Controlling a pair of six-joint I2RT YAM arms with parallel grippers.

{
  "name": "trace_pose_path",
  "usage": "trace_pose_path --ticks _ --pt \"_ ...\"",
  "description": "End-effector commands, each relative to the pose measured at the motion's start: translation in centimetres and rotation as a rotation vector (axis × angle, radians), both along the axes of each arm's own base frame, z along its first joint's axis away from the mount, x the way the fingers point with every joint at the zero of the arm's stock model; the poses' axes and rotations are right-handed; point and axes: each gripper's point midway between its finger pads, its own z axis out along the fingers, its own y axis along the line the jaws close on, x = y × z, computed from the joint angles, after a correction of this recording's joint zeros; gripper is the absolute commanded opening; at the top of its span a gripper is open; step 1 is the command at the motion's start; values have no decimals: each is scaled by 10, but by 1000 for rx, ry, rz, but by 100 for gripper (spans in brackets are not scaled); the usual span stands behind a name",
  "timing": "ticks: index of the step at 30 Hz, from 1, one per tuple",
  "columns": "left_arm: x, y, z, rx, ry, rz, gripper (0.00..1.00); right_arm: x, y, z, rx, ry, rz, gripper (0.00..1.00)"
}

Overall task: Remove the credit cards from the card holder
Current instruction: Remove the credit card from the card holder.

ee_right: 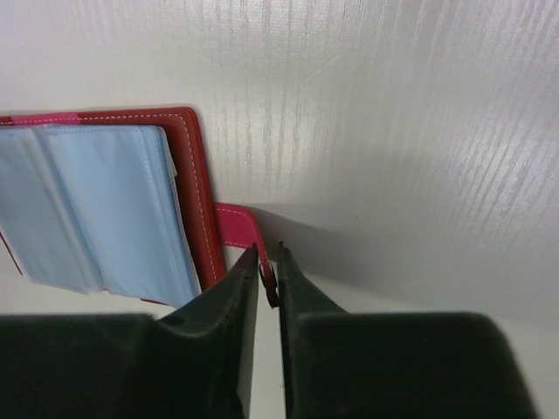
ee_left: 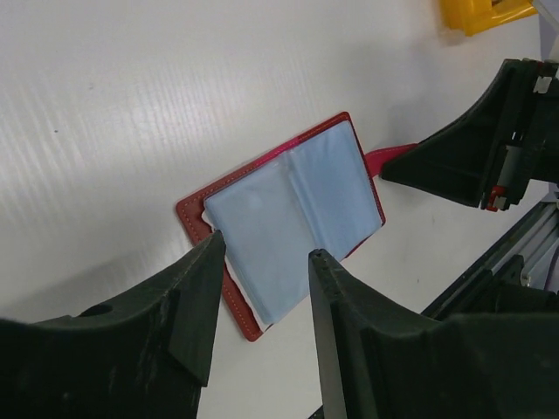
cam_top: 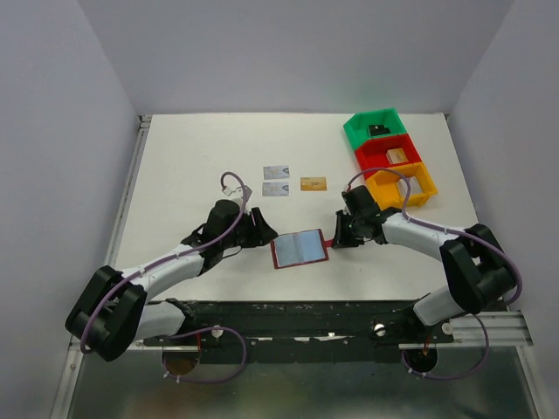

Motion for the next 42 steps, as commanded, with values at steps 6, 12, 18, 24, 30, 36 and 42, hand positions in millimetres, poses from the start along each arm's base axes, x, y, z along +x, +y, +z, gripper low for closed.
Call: trace_pose_path --ticks 6,12,18,24,30,36,42 --pt "2 -18 5 47 2 -101 56 0 6 -4 38 -2 13 0" --pt "1 -18 -3 81 35 -110 60 -17 12 -8 107 31 29 0" --pt "-4 -20 -19 110 89 -127 61 -31 18 -9 152 52 35 0" --pt "-8 -17 -31 148 123 -119 60 -33 19 -5 167 50 39 0" --pt "-12 -18 -37 146 140 -130 60 -34 22 -6 177 54 46 0" --pt "-14 -23 -41 139 160 -158 60 -35 23 -7 185 61 47 0" --pt "-15 -33 -40 120 161 -202 59 -34 25 -6 193 61 53 0"
